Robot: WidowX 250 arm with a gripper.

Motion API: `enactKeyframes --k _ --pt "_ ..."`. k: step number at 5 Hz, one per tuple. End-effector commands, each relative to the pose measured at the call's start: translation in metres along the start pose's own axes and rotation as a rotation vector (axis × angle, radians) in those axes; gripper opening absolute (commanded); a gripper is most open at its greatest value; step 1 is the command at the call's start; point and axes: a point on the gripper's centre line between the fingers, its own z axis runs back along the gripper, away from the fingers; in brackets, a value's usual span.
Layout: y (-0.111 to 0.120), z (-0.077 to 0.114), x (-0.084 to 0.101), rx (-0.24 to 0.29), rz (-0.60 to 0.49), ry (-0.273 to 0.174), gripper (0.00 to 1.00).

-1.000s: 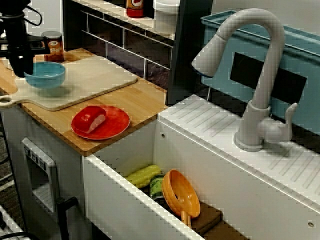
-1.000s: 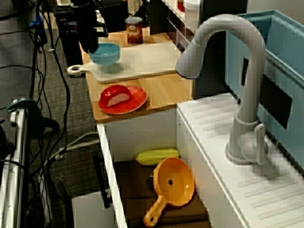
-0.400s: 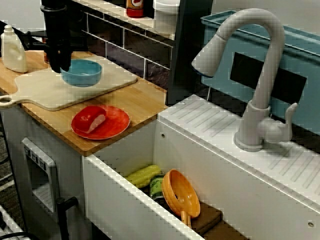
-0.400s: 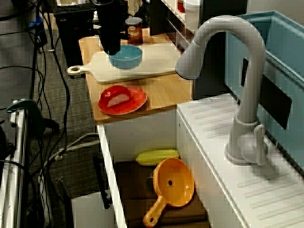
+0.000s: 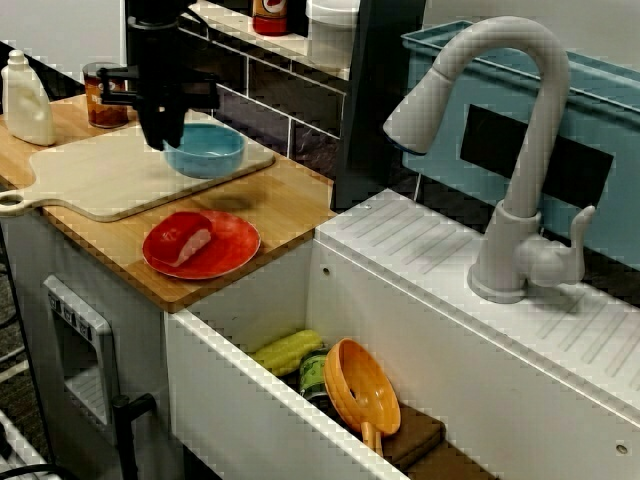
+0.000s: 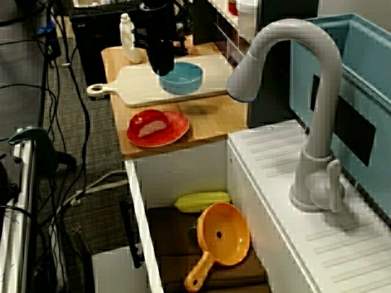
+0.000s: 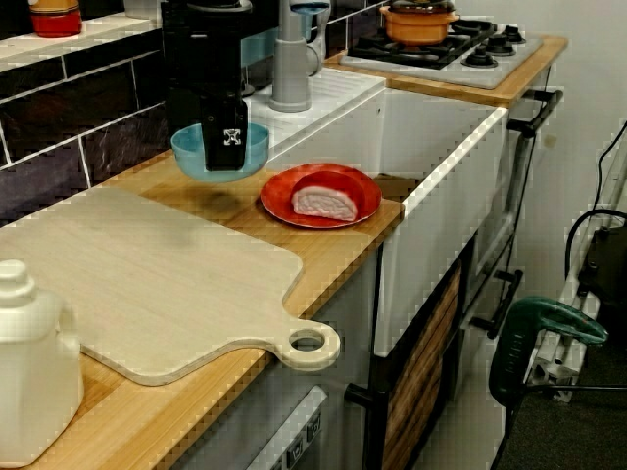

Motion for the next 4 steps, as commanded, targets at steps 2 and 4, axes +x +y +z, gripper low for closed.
enactKeyframes --k 2,4 --pt "-0.049 -0.010 0.018 -0.007 -0.029 -0.058 0.00" --pt "-0.050 -0.007 0.022 0.007 -0.017 -0.048 1.00"
